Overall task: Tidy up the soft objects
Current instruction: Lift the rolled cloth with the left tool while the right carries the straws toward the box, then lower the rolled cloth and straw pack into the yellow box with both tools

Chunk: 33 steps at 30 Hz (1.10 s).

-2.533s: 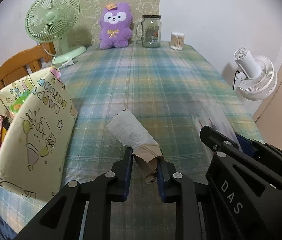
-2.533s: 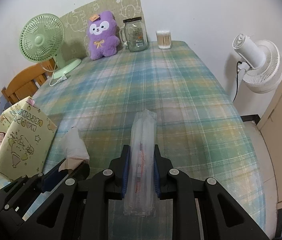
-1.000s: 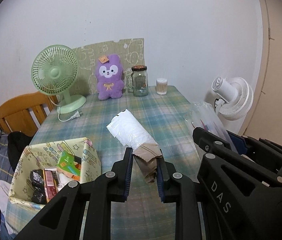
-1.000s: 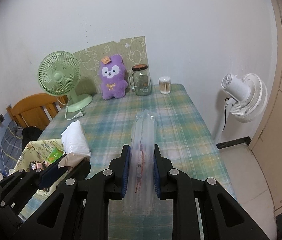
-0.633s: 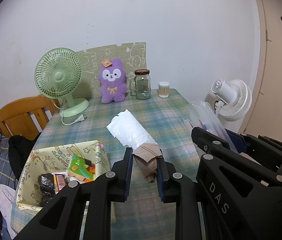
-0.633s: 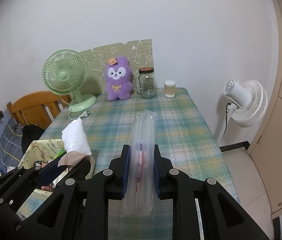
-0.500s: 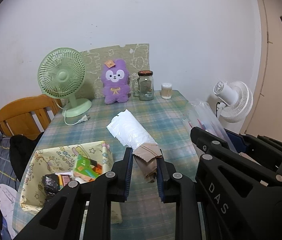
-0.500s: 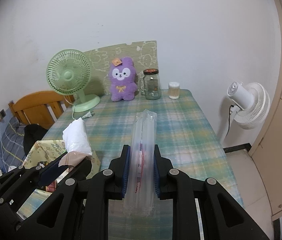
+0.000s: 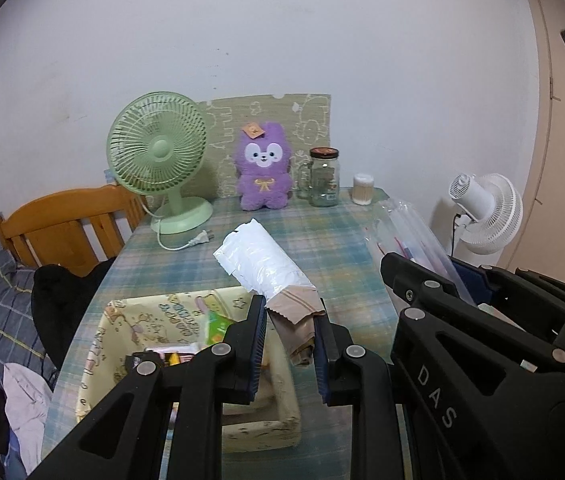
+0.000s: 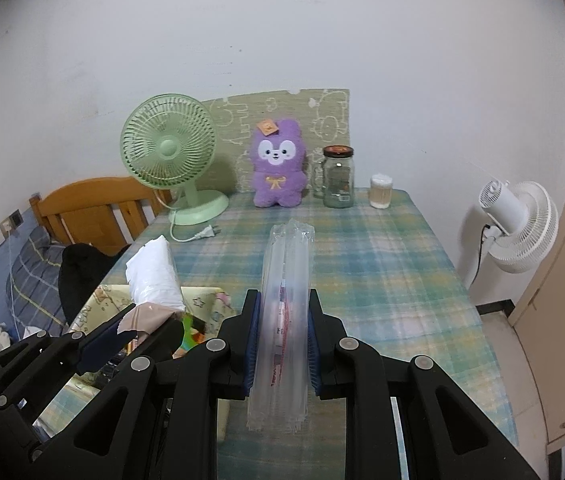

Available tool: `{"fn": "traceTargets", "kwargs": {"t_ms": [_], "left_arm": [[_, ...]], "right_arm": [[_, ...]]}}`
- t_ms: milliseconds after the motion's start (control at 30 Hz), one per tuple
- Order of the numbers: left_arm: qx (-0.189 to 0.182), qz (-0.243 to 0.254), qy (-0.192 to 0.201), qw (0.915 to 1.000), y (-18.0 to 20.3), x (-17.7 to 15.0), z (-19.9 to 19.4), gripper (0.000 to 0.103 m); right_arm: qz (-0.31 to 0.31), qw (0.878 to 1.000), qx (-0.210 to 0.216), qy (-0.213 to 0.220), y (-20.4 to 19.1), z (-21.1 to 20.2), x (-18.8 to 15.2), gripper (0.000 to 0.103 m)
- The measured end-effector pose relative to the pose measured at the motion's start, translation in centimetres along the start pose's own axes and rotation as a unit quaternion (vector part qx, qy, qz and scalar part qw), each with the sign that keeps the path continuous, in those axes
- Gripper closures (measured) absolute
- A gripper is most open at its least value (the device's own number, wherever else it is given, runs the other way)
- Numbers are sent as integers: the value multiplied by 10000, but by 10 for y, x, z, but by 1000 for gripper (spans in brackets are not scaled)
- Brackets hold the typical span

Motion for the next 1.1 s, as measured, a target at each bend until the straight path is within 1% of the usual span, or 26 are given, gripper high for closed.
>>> {"fn": "traceTargets", "kwargs": {"t_ms": [233, 633, 867, 1100], "left_arm": [[101, -91, 10, 9999, -22, -1, 4, 83], [202, -166, -138, 9996, -55, -9, 20, 83], [251, -243, -298, 9989, -70, -18, 33, 83], [324, -366, -554, 9973, -87, -32, 50, 82]], "right_arm": [[-102, 9999, 112, -9, -20, 11, 5, 79], [-135, 9994, 258, -159, -50, 39, 0, 79], [-228, 9987, 332, -324, -64, 57, -7, 79], [-344, 9969, 409, -573, -77, 78, -16, 79]]}}
Point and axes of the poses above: each gripper's, at about its wrist camera, not at the fingertips, and z roughly the way its jaws point, y to its right, x to its top, the point moved 3 cm from there along z, roughly the way its jaws point, and after that the axes turned 10 degrees about x, right-handed, at the moved point
